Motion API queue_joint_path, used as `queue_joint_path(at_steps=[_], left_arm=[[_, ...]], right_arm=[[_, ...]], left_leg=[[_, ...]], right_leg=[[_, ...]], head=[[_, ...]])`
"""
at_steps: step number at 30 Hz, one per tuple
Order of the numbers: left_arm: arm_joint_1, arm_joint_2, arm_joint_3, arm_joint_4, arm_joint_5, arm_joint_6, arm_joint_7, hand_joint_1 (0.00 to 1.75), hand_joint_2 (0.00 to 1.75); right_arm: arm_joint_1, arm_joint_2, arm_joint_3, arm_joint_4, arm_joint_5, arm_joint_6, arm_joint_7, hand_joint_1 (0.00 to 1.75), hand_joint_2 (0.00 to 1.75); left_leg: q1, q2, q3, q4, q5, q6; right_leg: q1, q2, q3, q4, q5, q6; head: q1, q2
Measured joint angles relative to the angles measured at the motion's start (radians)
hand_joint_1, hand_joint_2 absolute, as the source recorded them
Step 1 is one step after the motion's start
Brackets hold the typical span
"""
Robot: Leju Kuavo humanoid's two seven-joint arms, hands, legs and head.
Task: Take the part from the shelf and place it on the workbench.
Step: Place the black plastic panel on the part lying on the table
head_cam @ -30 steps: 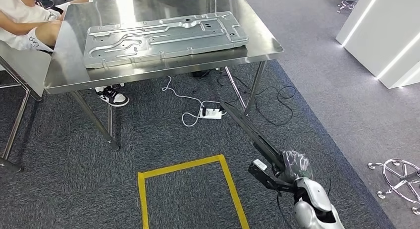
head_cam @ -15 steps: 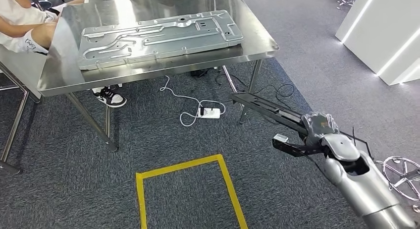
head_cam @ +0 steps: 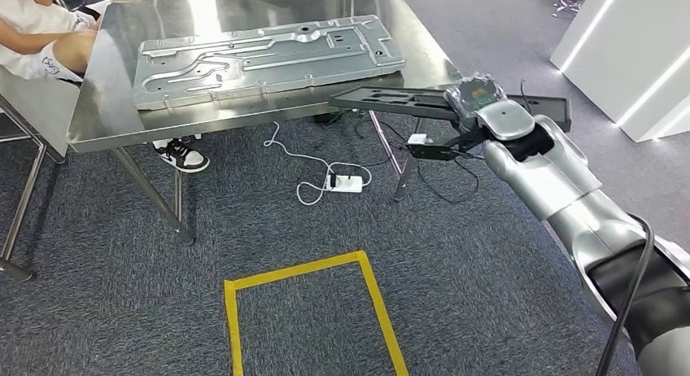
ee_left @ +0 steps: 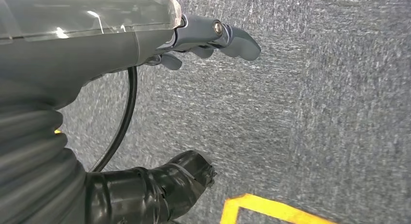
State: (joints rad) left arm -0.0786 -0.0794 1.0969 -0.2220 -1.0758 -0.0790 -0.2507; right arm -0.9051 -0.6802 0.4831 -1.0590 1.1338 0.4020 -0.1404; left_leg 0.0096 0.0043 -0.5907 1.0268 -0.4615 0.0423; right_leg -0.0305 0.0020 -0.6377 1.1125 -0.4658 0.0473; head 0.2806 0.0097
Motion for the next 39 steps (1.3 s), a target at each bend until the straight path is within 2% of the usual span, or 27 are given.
queue_joint_path(at_steps=[1, 2, 4, 6, 8, 10, 11, 12, 13, 14, 15, 16, 17, 20, 21, 23, 25, 26, 27, 28, 30, 31, 32, 34, 36, 37, 39], left_arm=[[-0.001, -0.001, 0.002, 0.000, 0.001, 0.000, 0.002, 0.00, 1.75], [-0.002, -0.003, 0.005, 0.000, 0.002, -0.001, 0.004, 0.00, 1.75], [0.000, -0.007, 0.011, 0.002, 0.001, -0.003, 0.007, 0.00, 1.75], [-0.001, -0.012, 0.016, 0.004, -0.003, -0.007, 0.007, 0.00, 1.75], [-0.004, -0.015, 0.019, 0.005, -0.006, -0.010, 0.004, 0.00, 1.75], [-0.005, -0.019, 0.021, 0.007, -0.007, -0.012, 0.000, 0.00, 1.75], [-0.005, -0.021, 0.022, 0.008, -0.008, -0.012, -0.001, 0.00, 1.75], [-0.004, -0.024, 0.022, 0.009, -0.010, -0.012, -0.001, 0.00, 1.75], [-0.002, -0.025, 0.023, 0.009, -0.012, -0.012, 0.000, 0.00, 1.75], [-0.001, -0.026, 0.024, 0.010, -0.014, -0.012, 0.003, 0.00, 1.75], [0.000, -0.027, 0.025, 0.010, -0.016, -0.011, 0.006, 0.00, 1.75], [0.001, -0.028, 0.027, 0.010, -0.017, -0.010, 0.008, 0.00, 1.75], [0.001, -0.028, 0.028, 0.011, -0.018, -0.008, 0.011, 0.00, 1.75], [0.002, -0.031, 0.033, 0.014, -0.019, -0.006, 0.016, 0.00, 1.75], [0.002, -0.031, 0.035, 0.014, -0.020, -0.006, 0.018, 0.00, 1.75], [0.000, -0.032, 0.040, 0.014, -0.021, -0.004, 0.020, 0.00, 1.75], [-0.001, -0.033, 0.045, 0.014, -0.021, -0.003, 0.021, 0.00, 1.75], [-0.001, -0.033, 0.047, 0.014, -0.021, -0.002, 0.021, 0.00, 1.75], [0.000, -0.033, 0.047, 0.014, -0.021, -0.002, 0.022, 0.00, 1.75], [0.000, -0.033, 0.048, 0.014, -0.021, -0.001, 0.022, 0.00, 1.75], [0.001, -0.034, 0.049, 0.015, -0.021, -0.001, 0.022, 0.00, 1.75], [0.000, -0.035, 0.050, 0.015, -0.021, -0.001, 0.022, 0.00, 1.75], [0.000, -0.036, 0.051, 0.015, -0.021, 0.000, 0.022, 0.00, 1.75], [0.000, -0.038, 0.053, 0.016, -0.021, 0.000, 0.023, 0.00, 1.75], [0.000, -0.038, 0.055, 0.016, -0.023, 0.001, 0.023, 0.00, 1.75], [0.000, -0.037, 0.055, 0.016, -0.023, 0.001, 0.023, 0.00, 1.75], [0.001, -0.036, 0.056, 0.016, -0.025, 0.001, 0.023, 0.00, 1.75]], right_arm=[[-0.044, 0.016, 0.036, 0.028, -0.001, 0.000, 0.000, 1.75, 1.75], [-0.082, 0.035, 0.066, 0.053, -0.001, 0.000, 0.001, 1.75, 1.75], [-0.147, 0.082, 0.130, 0.101, -0.002, 0.002, 0.002, 1.75, 1.75], [-0.202, 0.139, 0.195, 0.147, -0.011, 0.007, -0.001, 1.75, 1.75], [-0.260, 0.195, 0.252, 0.187, -0.033, 0.026, -0.010, 1.75, 1.75], [-0.314, 0.232, 0.314, 0.212, -0.066, 0.060, -0.020, 1.75, 1.75], [-0.336, 0.242, 0.349, 0.220, -0.086, 0.076, -0.023, 1.75, 1.75], [-0.353, 0.248, 0.381, 0.223, -0.106, 0.085, -0.024, 1.75, 1.75], [-0.367, 0.251, 0.410, 0.224, -0.124, 0.089, -0.024, 1.75, 1.75], [-0.379, 0.253, 0.437, 0.225, -0.141, 0.089, -0.021, 1.75, 1.75], [-0.391, 0.256, 0.460, 0.226, -0.154, 0.088, -0.016, 1.75, 1.75], [-0.403, 0.257, 0.483, 0.227, -0.162, 0.086, -0.012, 1.75, 1.75], [-0.414, 0.259, 0.504, 0.229, -0.168, 0.085, -0.009, 1.75, 1.75], [-0.428, 0.264, 0.543, 0.233, -0.182, 0.083, -0.004, 1.75, 1.75], [-0.430, 0.266, 0.549, 0.234, -0.188, 0.083, -0.001, 1.75, 1.75], [-0.439, 0.270, 0.563, 0.236, -0.199, 0.081, 0.005, 1.75, 1.75], [-0.446, 0.272, 0.578, 0.237, -0.212, 0.080, 0.008, 1.75, 1.75], [-0.446, 0.272, 0.585, 0.238, -0.218, 0.080, 0.009, 1.75, 1.75], [-0.446, 0.272, 0.591, 0.239, -0.224, 0.080, 0.010, 1.75, 1.75], [-0.447, 0.272, 0.596, 0.240, -0.230, 0.080, 0.012, 1.75, 1.75], [-0.452, 0.269, 0.605, 0.240, -0.241, 0.079, 0.016, 1.75, 1.75], [-0.456, 0.267, 0.608, 0.239, -0.247, 0.078, 0.020, 1.75, 1.75], [-0.459, 0.265, 0.611, 0.239, -0.253, 0.076, 0.023, 1.75, 1.75], [-0.462, 0.257, 0.618, 0.235, -0.260, 0.068, 0.030, 1.75, 1.75], [-0.460, 0.247, 0.629, 0.224, -0.255, 0.040, 0.042, 1.75, 1.75], [-0.459, 0.244, 0.634, 0.215, -0.247, 0.017, 0.052, 1.75, 1.75], [-0.452, 0.241, 0.639, 0.197, -0.219, -0.043, 0.078, 1.75, 1.75]], left_leg=[[0.000, -0.004, -0.003, 0.002, 0.000, -0.006], [0.000, -0.008, -0.008, 0.004, 0.002, -0.012], [0.001, -0.010, -0.014, 0.003, 0.006, -0.024], [0.004, -0.010, -0.023, 0.021, -0.009, -0.035], [0.005, -0.010, -0.067, 0.111, -0.057, -0.044], [0.005, -0.010, -0.136, 0.243, -0.107, -0.047], [0.005, -0.010, -0.160, 0.282, -0.110, -0.046], [0.005, -0.010, -0.166, 0.285, -0.094, -0.044], [0.005, -0.010, -0.153, 0.246, -0.060, -0.040], [0.004, -0.009, -0.125, 0.179, -0.019, -0.036], [0.003, -0.010, -0.095, 0.114, 0.011, -0.032], [0.001, -0.010, -0.072, 0.062, 0.028, -0.029], [0.000, -0.010, -0.060, 0.033, 0.033, -0.027], [0.000, -0.011, -0.055, 0.019, 0.029, -0.020], [0.002, -0.011, -0.052, 0.015, 0.030, -0.016], [0.005, -0.010, -0.048, 0.009, 0.032, -0.009], [0.004, -0.010, -0.047, 0.008, 0.031, -0.005], [0.004, -0.011, -0.046, 0.009, 0.030, -0.004], [0.003, -0.011, -0.044, 0.009, 0.028, -0.003], [0.003, -0.012, -0.042, 0.010, 0.027, -0.003], [0.001, -0.014, -0.037, 0.011, 0.024, -0.004], [-0.001, -0.015, -0.036, 0.011, 0.023, -0.006], [-0.002, -0.015, -0.035, 0.010, 0.023, -0.009], [-0.001, -0.014, -0.035, 0.008, 0.024, -0.017], [-0.002, -0.012, -0.037, 0.013, 0.016, -0.026], [-0.002, -0.012, -0.045, 0.034, 0.001, -0.031], [0.001, -0.010, -0.087, 0.133, -0.056, -0.038]], right_leg=[[0.002, 0.001, 0.021, -0.047, 0.014, -0.003], [0.006, 0.001, 0.029, -0.069, 0.014, -0.007], [0.011, 0.000, 0.028, -0.078, 0.010, -0.018], [0.009, 0.000, 0.031, -0.085, 0.014, -0.032], [0.009, 0.000, 0.033, -0.090, 0.017, -0.046], [0.014, 0.000, 0.033, -0.089, 0.015, -0.054], [0.017, 0.000, 0.035, -0.088, 0.013, -0.056], [0.020, -0.002, 0.038, -0.087, 0.010, -0.058], [0.023, -0.004, 0.042, -0.085, 0.007, -0.059], [0.025, -0.005, 0.045, -0.083, 0.003, -0.059], [0.028, -0.006, 0.046, -0.080, -0.002, -0.056], [0.030, -0.006, 0.044, -0.077, -0.005, -0.054], [0.032, -0.006, 0.042, -0.074, -0.007, -0.050], [0.033, -0.005, 0.038, -0.073, -0.009, -0.037], [0.032, -0.004, 0.033, -0.062, -0.018, -0.033], [0.027, -0.004, -0.003, 0.016, -0.064, -0.023], [0.025, -0.003, -0.066, 0.142, -0.116, -0.016], [0.024, -0.003, -0.090, 0.185, -0.124, -0.015], [0.024, -0.003, -0.100, 0.196, -0.113, -0.015], [0.024, -0.003, -0.091, 0.167, -0.084, -0.018], [0.028, -0.003, -0.034, 0.037, -0.011, -0.029], [0.031, -0.003, -0.007, -0.024, 0.012, -0.036], [0.034, -0.003, 0.011, -0.063, 0.022, -0.042], [0.039, -0.002, 0.019, -0.083, 0.021, -0.048], [0.032, -0.003, 0.028, -0.098, 0.028, -0.056], [0.028, -0.004, 0.033, -0.106, 0.032, -0.061], [0.025, -0.005, 0.039, -0.114, 0.036, -0.068]], head=[[0.000, 0.000], [-0.001, 0.000], [-0.001, 0.000], [-0.002, 0.000], [-0.003, 0.000], [-0.004, 0.000], [-0.004, 0.000], [-0.004, 0.000], [-0.004, 0.000], [-0.004, 0.000], [-0.004, 0.000], [-0.004, 0.000], [-0.004, 0.000], [-0.005, 0.000], [-0.005, 0.000], [-0.005, 0.000], [-0.004, 0.000], [-0.004, 0.000], [-0.004, 0.000], [-0.004, 0.000], [-0.005, 0.000], [-0.006, 0.000], [-0.006, 0.000], [-0.007, 0.000], [-0.007, 0.000], [-0.007, 0.000], [-0.008, 0.000]])
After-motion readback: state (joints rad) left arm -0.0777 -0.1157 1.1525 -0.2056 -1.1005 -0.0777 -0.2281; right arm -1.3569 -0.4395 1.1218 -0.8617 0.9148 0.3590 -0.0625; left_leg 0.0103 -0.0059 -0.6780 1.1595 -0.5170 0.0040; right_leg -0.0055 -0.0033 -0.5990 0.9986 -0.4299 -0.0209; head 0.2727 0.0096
